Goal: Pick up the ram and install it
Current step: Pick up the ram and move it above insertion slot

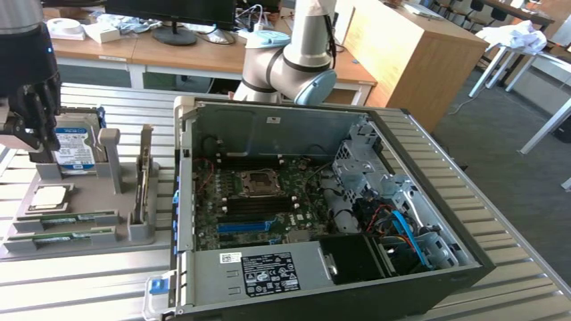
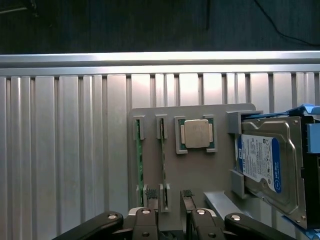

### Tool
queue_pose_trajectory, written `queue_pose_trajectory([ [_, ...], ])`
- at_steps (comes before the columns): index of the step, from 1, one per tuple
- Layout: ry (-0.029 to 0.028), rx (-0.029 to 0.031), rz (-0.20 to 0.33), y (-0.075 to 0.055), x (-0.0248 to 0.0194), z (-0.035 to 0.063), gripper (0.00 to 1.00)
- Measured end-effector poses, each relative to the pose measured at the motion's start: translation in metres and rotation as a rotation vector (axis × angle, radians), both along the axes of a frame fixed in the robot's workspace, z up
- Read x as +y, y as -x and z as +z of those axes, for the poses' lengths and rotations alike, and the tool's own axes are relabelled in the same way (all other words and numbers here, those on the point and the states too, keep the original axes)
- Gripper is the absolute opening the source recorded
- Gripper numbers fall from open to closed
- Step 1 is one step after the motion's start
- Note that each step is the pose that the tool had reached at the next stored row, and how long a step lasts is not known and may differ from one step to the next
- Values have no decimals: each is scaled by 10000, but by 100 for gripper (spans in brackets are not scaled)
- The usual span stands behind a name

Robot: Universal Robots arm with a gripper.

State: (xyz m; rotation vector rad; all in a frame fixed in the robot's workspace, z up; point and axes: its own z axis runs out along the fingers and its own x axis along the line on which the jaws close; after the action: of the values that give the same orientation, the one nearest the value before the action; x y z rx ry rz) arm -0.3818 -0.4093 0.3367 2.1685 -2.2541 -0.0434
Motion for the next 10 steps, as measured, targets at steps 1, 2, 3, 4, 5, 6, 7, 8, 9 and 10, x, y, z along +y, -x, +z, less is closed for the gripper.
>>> queue_pose_trajectory([
  [1,0,0,0,0,0,-18,31],
  [2,-1,-2,0,0,0,-36,31],
  [3,-2,-4,0,0,0,-55,31],
  [4,-1,-4,0,0,0,-72,31],
  [5,-2,-5,0,0,0,-90,31],
  [6,-3,-7,0,0,0,-108,31],
  [7,-3,-8,0,0,0,-128,31],
  [8,-3,-7,0,0,0,-145,31],
  [9,-3,-8,0,0,0,-163,31],
  [10,-4,-8,0,0,0,-181,31],
])
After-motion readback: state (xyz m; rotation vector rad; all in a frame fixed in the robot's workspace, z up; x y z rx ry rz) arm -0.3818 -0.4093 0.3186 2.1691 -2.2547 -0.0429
